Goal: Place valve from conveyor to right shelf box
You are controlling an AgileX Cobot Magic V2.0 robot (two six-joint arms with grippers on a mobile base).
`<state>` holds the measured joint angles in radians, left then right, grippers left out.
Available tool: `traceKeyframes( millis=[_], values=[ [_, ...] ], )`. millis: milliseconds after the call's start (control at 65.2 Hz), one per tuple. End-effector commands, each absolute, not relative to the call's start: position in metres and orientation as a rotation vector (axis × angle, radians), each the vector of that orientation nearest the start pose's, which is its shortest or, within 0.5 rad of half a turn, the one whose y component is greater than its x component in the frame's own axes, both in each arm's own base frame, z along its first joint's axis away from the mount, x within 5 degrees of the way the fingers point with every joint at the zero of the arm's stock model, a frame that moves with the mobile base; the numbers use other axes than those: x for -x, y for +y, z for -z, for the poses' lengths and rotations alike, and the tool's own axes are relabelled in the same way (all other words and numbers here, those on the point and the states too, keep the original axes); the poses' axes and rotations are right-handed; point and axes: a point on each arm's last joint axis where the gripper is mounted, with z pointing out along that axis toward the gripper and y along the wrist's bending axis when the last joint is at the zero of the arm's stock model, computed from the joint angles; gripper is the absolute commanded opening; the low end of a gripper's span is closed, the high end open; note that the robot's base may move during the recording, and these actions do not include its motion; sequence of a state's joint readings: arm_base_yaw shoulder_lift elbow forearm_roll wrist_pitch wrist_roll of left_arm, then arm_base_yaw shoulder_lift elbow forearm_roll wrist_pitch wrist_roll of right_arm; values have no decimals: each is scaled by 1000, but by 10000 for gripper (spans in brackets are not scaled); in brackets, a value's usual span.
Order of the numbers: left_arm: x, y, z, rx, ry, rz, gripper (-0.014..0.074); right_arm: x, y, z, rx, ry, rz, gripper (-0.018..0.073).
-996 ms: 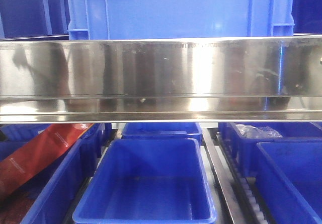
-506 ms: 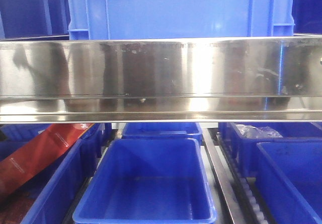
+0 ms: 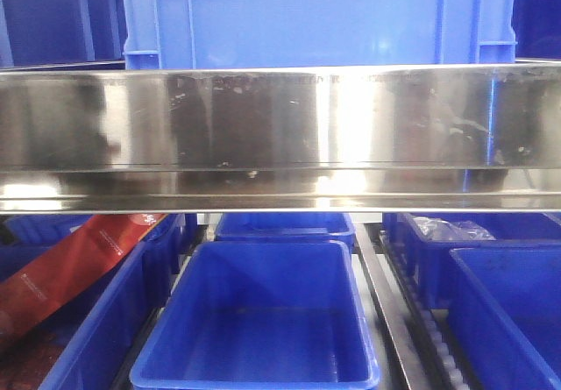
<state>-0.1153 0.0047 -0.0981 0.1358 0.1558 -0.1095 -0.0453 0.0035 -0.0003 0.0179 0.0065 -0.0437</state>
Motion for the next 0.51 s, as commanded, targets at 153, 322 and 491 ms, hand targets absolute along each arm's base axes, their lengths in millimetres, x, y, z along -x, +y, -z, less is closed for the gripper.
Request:
traceKeyframes(
  millis=[153,322,491],
  values=[
    [-56,0,-211,22,1505,34,-111,-56,-3,-214,-6,1473,75,-164],
    [-56,0,-211,13,1503,12,-111,-56,-3,-214,-6,1473,75,-164],
    [-56,-3,-212,-24,1498,59,-111,-56,-3,-214,-6,1473,75,-164]
  ],
)
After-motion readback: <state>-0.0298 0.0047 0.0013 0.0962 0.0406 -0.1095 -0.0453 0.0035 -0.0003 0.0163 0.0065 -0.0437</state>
